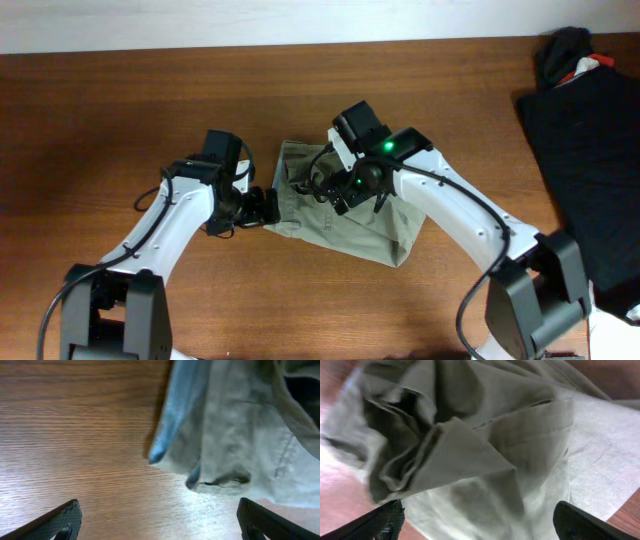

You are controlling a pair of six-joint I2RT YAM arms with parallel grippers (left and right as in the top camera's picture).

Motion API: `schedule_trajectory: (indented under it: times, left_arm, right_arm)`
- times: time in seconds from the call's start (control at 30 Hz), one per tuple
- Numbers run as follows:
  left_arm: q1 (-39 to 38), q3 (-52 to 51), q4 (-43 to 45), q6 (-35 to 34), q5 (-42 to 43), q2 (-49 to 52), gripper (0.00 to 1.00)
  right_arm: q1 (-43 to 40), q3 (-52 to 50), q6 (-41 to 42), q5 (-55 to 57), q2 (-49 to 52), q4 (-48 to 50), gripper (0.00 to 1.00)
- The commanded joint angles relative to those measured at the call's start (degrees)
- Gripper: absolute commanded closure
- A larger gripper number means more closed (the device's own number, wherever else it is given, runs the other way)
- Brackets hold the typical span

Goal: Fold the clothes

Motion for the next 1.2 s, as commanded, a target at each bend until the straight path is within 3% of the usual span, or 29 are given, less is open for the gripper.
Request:
schedule_trajectory:
  times: [0.0, 0.03, 0.23, 0.3, 0.33, 0.37, 0.43, 0.47, 0.5, 0.63, 0.77, 0.8, 0.83, 0.97, 1.03, 1.07, 1.13, 1.17]
  left_arm:
    - [-2.12, -0.15, 0.31, 1.99, 2.19, 0.87, 0.01]
    - [-2.86, -0.15, 0.81, 1.99, 2.27, 1.81, 0.01]
    - [-3.45, -0.15, 6.67, 4.79, 3.85, 10.12, 0.01]
    - [-3.48, -0.15, 8.57, 5.2, 4.09, 11.56, 0.01]
    - [-3.52, -0.15, 9.22, 5.38, 4.52, 12.59, 0.07]
    - [-3.52, -0.15, 9.38, 5.77, 5.2, 13.11, 0.26]
    - [-3.52, -0.15, 9.51, 5.81, 5.57, 13.55, 0.85]
    - [-3.52, -0.15, 9.51, 5.81, 5.51, 13.55, 0.99]
    - [-3.32, -0.15, 9.51, 5.79, 4.85, 13.55, 0.99]
    - [6.64, 0.98, 6.51, 4.92, 3.17, 11.56, 0.99]
    - [18.34, 4.11, 1.92, 4.92, 3.17, 1.64, 0.99]
    - [19.19, 4.11, 1.36, 4.92, 2.73, -2.16, 0.99]
    - [19.19, 4.13, 0.76, 4.87, 0.72, -5.7, 0.99]
    - [19.19, 4.28, -1.53, 4.48, -1.18, -15.85, 0.99]
    - [19.17, 4.28, -2.27, 4.48, -1.18, -17.62, 0.99]
    - [19.19, 4.42, -2.64, 4.5, -1.2, -17.62, 0.99]
    - [19.19, 6.56, -3.67, 4.52, -1.18, -17.62, 0.99]
    - [19.17, 9.2, -5.29, 4.52, -1.18, -17.62, 0.99]
  right_arm:
    - [0.09, -0.37, -1.01, 1.75, 3.48, 0.15, 0.17]
    - [0.09, -0.35, -1.01, 1.75, 3.48, 0.17, 0.29]
    - [0.02, -0.35, -1.01, 1.79, 3.48, -0.02, 0.33]
    - [0.02, -0.35, -0.52, 1.79, 3.48, 0.09, 0.4]
    - [0.02, -0.35, 0.31, 1.79, 3.45, 0.09, 0.4]
    - [0.02, -0.35, 0.55, 1.79, 3.45, 0.09, 0.43]
    - [-0.02, -0.2, 2.4, 1.86, 3.43, 0.13, 0.92]
    - [-0.15, -0.02, 3.54, 2.25, 3.43, 0.13, 0.96]
    - [-0.5, 0.31, 5.44, 3.58, 3.23, -0.22, 0.97]
    - [-8.46, 4.44, 12.26, 12.81, 0.44, -8.66, 0.96]
    - [-19.69, 4.76, 19.43, 16.15, 0.15, -15.72, 0.96]
    - [-21.59, 4.76, 20.81, 16.15, 0.15, -18.16, 0.85]
    - [-22.51, 4.76, 20.96, 15.67, 0.15, -20.85, 0.51]
    - [-22.53, 4.76, 25.42, 14.58, 0.09, -27.67, 0.36]
    - [-22.49, 4.81, 24.74, 10.01, 0.0, -26.1, 0.16]
    - [-22.43, 4.74, 21.2, 4.44, 0.02, -23.39, 0.12]
    - [-22.29, 4.26, 16.96, -3.58, 0.44, -18.88, 0.14]
    - [-21.88, 3.19, 16.98, -3.89, 0.61, -17.09, 0.23]
